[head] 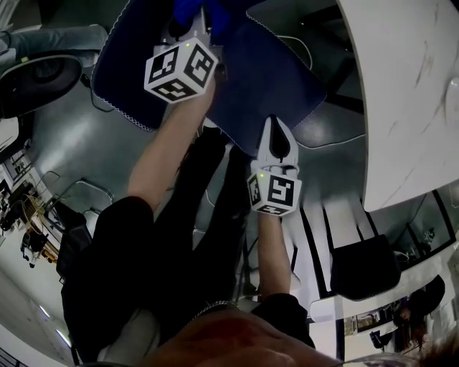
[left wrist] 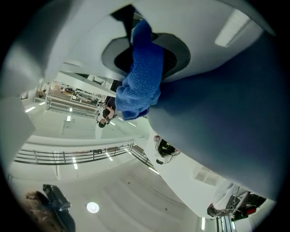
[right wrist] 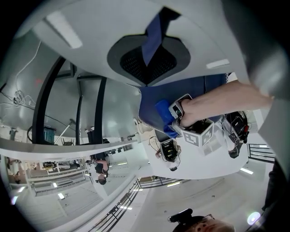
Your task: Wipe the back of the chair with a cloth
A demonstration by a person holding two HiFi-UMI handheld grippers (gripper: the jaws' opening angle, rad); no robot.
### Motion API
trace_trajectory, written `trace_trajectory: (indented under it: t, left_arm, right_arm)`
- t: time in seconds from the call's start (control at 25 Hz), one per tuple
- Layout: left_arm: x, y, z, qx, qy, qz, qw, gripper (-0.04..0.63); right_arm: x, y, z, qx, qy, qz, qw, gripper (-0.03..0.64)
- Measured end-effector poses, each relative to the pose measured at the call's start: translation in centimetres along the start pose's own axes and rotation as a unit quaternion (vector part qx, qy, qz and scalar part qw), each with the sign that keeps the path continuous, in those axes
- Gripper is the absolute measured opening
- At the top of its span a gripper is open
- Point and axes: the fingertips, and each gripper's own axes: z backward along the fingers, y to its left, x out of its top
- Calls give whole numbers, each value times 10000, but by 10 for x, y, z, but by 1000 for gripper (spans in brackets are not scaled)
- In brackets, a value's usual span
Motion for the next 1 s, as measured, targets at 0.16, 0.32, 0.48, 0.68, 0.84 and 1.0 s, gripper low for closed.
trace_trajectory:
  t: [0.16,0.32,0.48,0.68,0.84,1.0]
  left_arm:
    - [-14,-1,-5,-16,48,-137,9999,52]
    - [-28,0,-8,29,114,-253,9996,52]
    - [-41,-3,-11,-17,207,-273,9994,54]
    - [-55,-5,-15,-22,315,-259,9992,54]
    - [-75,-8,-20,-106,502,-347,9981,54]
    - [-89,-6,-25,-135,554,-552,9968,54]
  right_arm:
    - [0,-5,-1,-25,-7,62,10000,3]
    - [-1,-10,-4,-32,-9,32,10000,3]
    - [1,-13,-3,-30,-18,65,10000,3]
    - [2,-22,-3,-114,0,16,9999,3]
    - [-3,-21,-4,-104,55,-13,9999,3]
    - [-9,-23,-6,-94,103,-56,9999,3]
